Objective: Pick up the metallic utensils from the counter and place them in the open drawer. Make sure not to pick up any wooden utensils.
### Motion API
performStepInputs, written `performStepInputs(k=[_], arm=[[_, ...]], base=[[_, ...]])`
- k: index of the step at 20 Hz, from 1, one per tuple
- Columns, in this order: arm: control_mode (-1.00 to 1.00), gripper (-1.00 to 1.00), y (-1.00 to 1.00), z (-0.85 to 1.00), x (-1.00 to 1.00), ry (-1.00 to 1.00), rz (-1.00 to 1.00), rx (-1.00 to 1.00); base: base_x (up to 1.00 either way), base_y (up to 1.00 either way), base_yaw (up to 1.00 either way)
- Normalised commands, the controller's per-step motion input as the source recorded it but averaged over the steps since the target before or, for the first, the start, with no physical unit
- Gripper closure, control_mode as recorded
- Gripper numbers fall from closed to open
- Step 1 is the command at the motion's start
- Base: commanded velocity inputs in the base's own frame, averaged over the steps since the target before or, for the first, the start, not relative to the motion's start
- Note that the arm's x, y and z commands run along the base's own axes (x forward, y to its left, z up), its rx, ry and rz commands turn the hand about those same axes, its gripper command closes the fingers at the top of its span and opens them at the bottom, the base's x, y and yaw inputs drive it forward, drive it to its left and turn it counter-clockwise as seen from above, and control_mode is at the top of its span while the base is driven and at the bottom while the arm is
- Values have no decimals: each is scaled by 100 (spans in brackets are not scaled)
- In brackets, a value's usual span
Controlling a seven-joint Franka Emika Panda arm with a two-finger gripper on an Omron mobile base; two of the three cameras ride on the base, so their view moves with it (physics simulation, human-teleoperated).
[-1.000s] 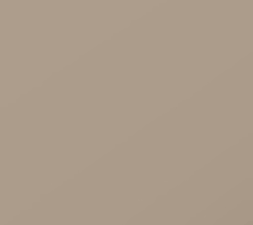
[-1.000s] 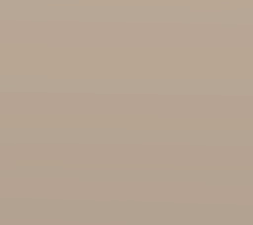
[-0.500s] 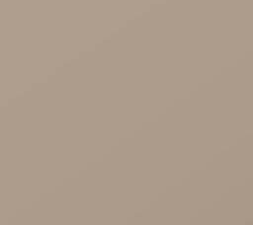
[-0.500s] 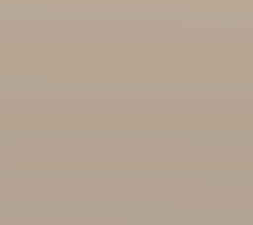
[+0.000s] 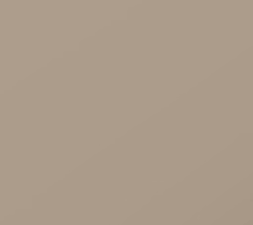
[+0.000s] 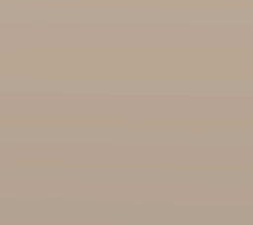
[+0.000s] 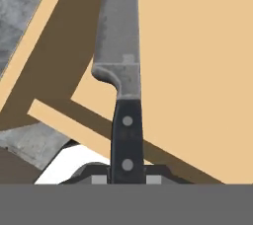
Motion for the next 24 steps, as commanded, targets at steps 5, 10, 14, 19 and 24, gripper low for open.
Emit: performStepInputs(k=[5,10,14,19,24], arm=[[-100,100,-14,0,6,-1,49,1],[-100,100,1,-29,0,-3,11,0],[-100,100,0,-64,0,-3,-3,0],[-100,100,0,-92,15,0,-7,0],[-100,100,0,-61,37,-4,-7,0]], base=[[0,0,0],[0,0,0],[0,0,0],[0,0,0],[0,0,0]])
